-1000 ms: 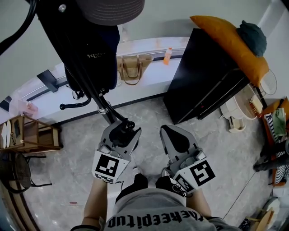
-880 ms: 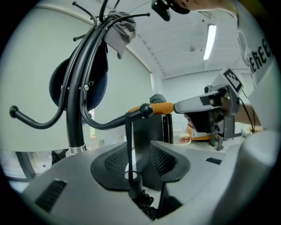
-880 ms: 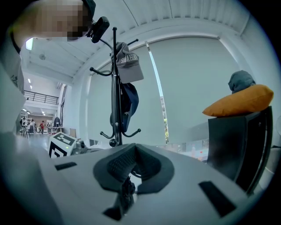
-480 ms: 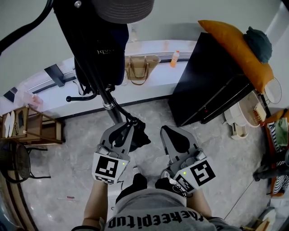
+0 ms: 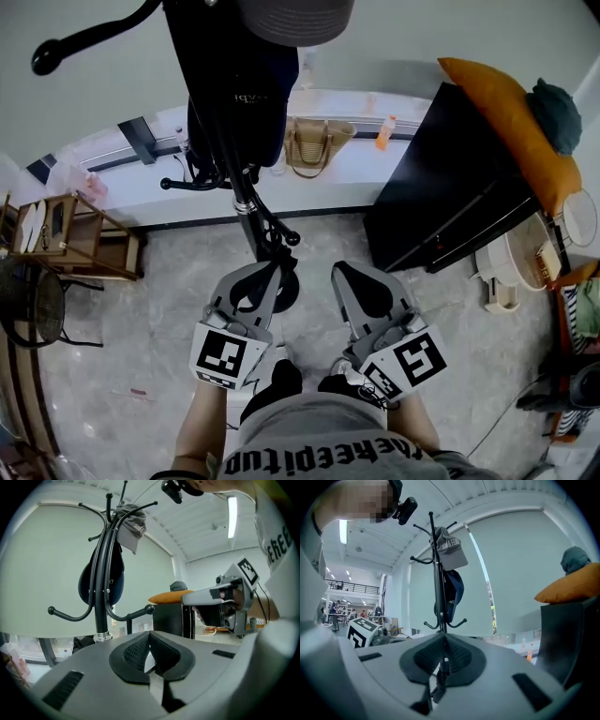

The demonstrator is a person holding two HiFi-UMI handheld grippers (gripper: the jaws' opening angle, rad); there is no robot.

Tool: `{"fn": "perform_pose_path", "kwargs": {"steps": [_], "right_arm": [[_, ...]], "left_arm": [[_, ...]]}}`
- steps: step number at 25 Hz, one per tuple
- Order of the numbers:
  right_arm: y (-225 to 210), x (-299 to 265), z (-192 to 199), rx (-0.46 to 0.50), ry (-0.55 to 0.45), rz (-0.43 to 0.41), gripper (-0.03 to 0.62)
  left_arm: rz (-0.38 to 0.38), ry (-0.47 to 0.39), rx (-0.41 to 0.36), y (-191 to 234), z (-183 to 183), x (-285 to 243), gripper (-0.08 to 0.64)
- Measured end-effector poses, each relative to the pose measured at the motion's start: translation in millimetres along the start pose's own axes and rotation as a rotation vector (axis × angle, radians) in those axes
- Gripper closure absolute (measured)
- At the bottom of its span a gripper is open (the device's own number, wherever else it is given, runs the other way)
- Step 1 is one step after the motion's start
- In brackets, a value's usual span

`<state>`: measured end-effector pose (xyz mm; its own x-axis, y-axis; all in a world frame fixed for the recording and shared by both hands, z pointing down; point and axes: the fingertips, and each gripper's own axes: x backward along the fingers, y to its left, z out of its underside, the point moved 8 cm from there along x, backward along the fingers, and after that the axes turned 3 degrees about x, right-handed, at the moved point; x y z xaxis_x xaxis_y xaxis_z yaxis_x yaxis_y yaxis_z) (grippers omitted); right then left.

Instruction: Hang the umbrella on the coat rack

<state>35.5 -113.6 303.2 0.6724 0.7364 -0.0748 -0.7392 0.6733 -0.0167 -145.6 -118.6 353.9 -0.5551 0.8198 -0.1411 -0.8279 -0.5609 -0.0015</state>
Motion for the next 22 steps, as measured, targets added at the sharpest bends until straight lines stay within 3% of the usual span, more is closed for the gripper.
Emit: {"fn": "perform_pose_path", "kwargs": {"steps": [7,22], "right_arm": [[10,-2,-3,0.017,-0.005,-0.090,0.580],[32,6,-6,0.060,-0.021,-0.279,0.580]], "left_arm": [[-0.017,-0.021,0.110,-7,-11,29,0.545],[-0.161,-0.117,0.062,-41,-38,71,0.545]]}}
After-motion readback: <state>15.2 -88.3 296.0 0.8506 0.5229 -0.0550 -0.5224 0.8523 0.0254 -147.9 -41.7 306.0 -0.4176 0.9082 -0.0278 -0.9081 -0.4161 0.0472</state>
